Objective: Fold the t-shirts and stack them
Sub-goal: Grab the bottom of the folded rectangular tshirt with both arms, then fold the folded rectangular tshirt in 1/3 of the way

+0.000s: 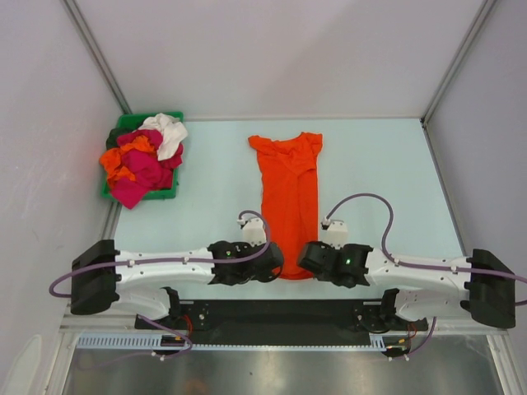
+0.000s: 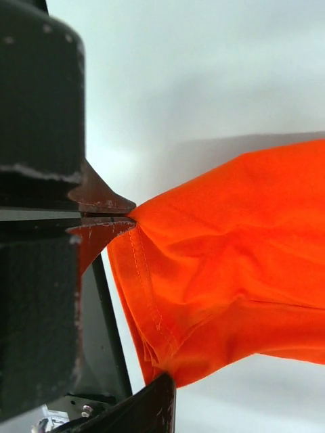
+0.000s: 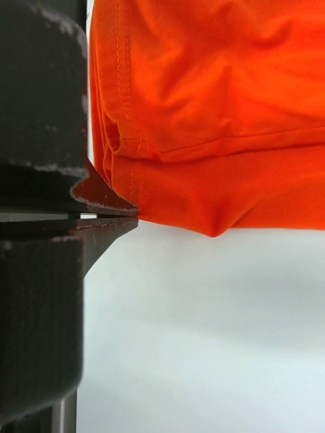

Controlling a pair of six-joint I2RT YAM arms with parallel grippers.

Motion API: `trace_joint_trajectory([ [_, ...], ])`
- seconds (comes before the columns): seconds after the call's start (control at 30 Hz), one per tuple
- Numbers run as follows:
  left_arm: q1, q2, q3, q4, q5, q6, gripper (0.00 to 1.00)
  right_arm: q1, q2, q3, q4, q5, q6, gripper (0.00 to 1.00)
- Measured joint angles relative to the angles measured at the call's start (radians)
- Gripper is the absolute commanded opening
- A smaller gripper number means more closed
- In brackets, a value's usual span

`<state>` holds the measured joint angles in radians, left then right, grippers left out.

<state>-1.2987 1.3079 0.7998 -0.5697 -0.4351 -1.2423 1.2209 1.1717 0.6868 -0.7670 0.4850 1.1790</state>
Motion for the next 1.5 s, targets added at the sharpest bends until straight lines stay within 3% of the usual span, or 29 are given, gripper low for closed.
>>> trace_joint_trajectory([
  [0.4, 0.005, -0.010, 0.055, -0.078, -0.071, 0.024, 0.00, -0.086, -0.011, 0.072, -0.032, 0.055, -0.086, 0.00],
  [0.67, 0.095, 0.008, 0.111, -0.058, -0.086, 0.101, 0.00, -0.255, 0.025, 0.100, 0.063, 0.035, -0.221, 0.00],
  [1.1, 0.364, 0.189, 0.318, 0.022, -0.067, 0.357, 0.00, -0.495, 0.316, 0.332, 0.227, -0.023, -0.439, 0.00],
  [1.5, 0.550, 0.498, 0.603, 0.077, 0.014, 0.537, 0.00, -0.641, 0.638, 0.615, 0.293, -0.060, -0.530, 0.00],
])
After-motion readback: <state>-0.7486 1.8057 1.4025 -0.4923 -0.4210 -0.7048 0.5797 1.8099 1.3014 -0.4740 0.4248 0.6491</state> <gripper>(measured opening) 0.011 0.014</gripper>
